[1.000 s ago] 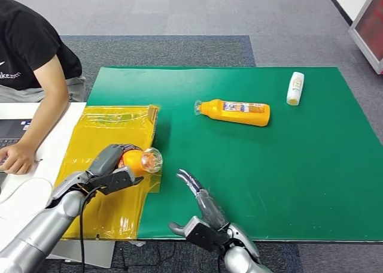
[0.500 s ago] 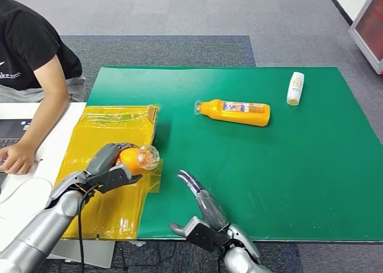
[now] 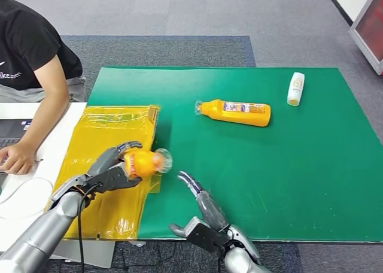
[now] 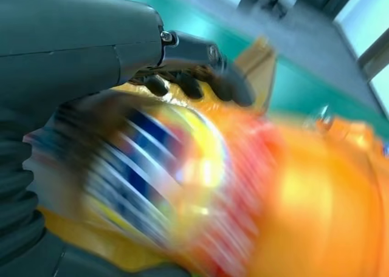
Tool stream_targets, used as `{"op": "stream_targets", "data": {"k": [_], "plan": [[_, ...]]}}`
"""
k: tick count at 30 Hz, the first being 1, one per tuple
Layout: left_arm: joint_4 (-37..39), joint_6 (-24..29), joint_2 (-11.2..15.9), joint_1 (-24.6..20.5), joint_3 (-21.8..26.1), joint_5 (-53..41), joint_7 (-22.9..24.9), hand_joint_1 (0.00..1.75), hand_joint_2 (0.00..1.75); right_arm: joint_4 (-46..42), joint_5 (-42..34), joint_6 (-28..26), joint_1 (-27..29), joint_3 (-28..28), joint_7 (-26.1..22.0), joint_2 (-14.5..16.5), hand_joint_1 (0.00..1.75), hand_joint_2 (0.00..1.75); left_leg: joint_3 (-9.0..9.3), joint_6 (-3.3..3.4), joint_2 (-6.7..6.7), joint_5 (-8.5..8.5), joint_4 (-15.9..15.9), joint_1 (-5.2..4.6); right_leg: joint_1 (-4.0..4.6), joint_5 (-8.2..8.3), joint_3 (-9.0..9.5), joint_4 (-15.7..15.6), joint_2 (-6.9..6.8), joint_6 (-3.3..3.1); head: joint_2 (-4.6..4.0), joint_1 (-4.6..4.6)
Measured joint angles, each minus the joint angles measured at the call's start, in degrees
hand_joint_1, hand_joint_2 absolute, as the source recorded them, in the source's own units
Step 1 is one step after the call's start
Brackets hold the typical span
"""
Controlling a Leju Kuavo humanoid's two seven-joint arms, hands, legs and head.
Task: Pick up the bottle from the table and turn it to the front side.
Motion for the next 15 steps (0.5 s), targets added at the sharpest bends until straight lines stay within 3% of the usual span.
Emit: {"op": "stream_targets", "data": {"k": [15], "plan": [[1.9, 0.3, -0.8, 2.1, -0.2, 0.0, 0.4, 0.0, 1.75, 0.5, -0.5, 0.1, 0.4, 0.0, 0.2, 0.0, 0.0, 1.75, -0.43, 0.05, 0.0, -0.07, 0.0, 0.0, -0.01, -0.11, -0.39, 0.0, -0.01, 0.04, 0.0, 0.01]]}}
